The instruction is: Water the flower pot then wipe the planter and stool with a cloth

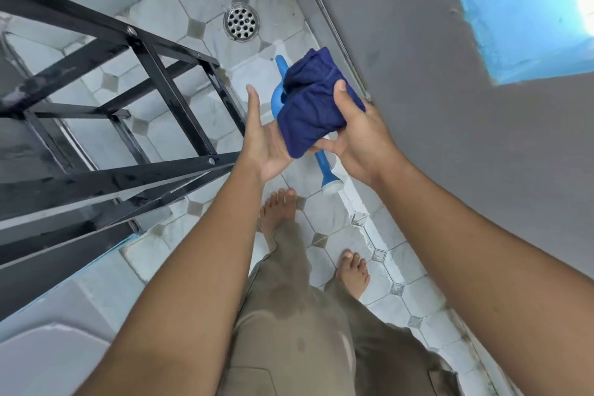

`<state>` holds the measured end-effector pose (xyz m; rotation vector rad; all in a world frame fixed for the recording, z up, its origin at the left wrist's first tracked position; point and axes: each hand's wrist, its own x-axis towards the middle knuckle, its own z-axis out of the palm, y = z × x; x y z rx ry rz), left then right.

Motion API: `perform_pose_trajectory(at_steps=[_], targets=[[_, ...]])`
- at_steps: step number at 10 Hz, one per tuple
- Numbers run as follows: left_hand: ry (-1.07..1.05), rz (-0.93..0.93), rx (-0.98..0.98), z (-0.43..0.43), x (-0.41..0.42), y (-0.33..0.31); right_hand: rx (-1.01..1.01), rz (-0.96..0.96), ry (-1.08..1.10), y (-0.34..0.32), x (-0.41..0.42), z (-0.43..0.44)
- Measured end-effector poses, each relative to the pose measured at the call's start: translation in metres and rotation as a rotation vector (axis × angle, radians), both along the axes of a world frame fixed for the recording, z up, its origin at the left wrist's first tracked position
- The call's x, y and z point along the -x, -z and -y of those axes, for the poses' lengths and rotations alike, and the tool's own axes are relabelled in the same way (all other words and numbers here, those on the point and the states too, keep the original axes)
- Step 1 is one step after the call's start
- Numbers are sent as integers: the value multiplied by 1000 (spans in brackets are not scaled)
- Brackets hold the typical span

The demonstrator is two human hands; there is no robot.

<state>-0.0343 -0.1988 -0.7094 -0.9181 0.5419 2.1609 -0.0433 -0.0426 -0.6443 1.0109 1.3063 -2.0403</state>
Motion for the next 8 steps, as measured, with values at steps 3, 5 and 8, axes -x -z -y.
perform_pose_trajectory(at_steps=[3, 5, 8], targets=[[-58, -135, 799, 17, 21, 23, -375, -65, -266, 47, 31, -9], [362, -174, 929, 17, 35, 35, -573, 13, -358, 77, 33, -17], [688, -496, 1274, 2, 14, -135, -766, -169, -726, -63, 0, -14]])
